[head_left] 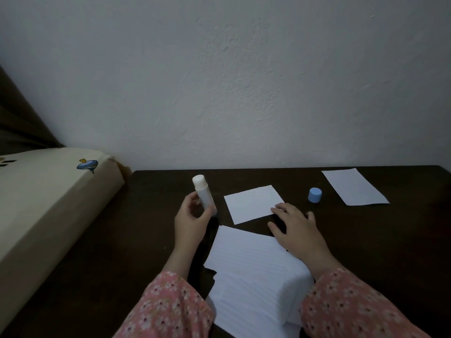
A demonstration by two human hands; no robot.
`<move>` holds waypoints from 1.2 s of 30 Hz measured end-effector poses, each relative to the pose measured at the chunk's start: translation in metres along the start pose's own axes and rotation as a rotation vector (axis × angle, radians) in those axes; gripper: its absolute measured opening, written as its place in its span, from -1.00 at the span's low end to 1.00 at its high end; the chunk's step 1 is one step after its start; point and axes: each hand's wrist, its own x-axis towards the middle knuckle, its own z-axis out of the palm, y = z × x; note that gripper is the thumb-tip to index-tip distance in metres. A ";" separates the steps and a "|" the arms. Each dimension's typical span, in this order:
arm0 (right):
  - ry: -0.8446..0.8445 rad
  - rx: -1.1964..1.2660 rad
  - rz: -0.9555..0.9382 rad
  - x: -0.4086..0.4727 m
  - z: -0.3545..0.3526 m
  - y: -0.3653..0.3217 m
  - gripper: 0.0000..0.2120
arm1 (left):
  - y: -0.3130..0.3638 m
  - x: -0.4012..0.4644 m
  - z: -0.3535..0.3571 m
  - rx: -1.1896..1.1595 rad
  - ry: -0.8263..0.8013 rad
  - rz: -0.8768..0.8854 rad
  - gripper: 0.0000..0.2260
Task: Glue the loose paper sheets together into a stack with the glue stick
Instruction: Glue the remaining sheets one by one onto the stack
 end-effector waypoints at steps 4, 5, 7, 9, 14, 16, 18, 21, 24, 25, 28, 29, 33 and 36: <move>0.049 0.009 0.012 -0.001 0.001 0.002 -0.53 | -0.006 0.001 -0.003 0.088 0.017 -0.008 -0.61; 0.055 0.009 0.013 -0.001 0.002 0.002 -0.53 | -0.006 0.002 -0.004 0.092 0.013 -0.011 -0.61; 0.055 0.012 0.011 0.000 0.002 0.002 -0.53 | -0.007 0.004 -0.005 0.084 0.008 -0.019 -0.61; 0.048 0.015 0.009 0.000 0.003 0.003 -0.53 | -0.009 0.004 -0.006 0.062 0.001 -0.038 -0.59; 0.062 0.032 0.008 -0.003 0.003 0.003 -0.53 | -0.002 -0.009 -0.012 0.186 0.188 0.107 -0.47; 0.038 0.020 0.012 -0.003 0.001 0.002 -0.52 | 0.010 -0.021 -0.014 0.235 0.077 0.238 -0.59; 0.011 0.013 0.011 -0.002 -0.001 0.003 -0.52 | 0.020 -0.038 -0.011 0.286 -0.258 0.260 -0.62; -0.045 -0.003 0.013 0.002 -0.008 0.001 -0.51 | 0.022 -0.057 -0.002 0.585 -0.595 0.244 -0.44; -0.075 -0.031 0.032 -0.001 -0.011 -0.005 -0.51 | 0.025 -0.068 0.002 0.859 -0.659 0.323 -0.41; -0.064 -0.038 0.036 -0.005 -0.011 -0.006 -0.52 | 0.026 -0.071 0.002 0.881 -0.654 0.327 -0.42; 0.005 -0.051 0.033 -0.022 -0.006 -0.009 -0.56 | 0.028 -0.081 0.001 0.876 -0.637 0.303 -0.43; 0.021 -0.050 0.030 -0.027 -0.005 -0.009 -0.57 | 0.029 -0.085 0.001 0.875 -0.636 0.297 -0.43; 0.046 -0.009 0.026 -0.031 -0.009 -0.005 -0.59 | 0.039 -0.083 0.006 0.787 -0.607 0.256 -0.48; 0.093 0.041 0.027 -0.028 -0.018 0.000 -0.66 | 0.046 -0.062 0.020 0.621 -0.511 0.266 -0.62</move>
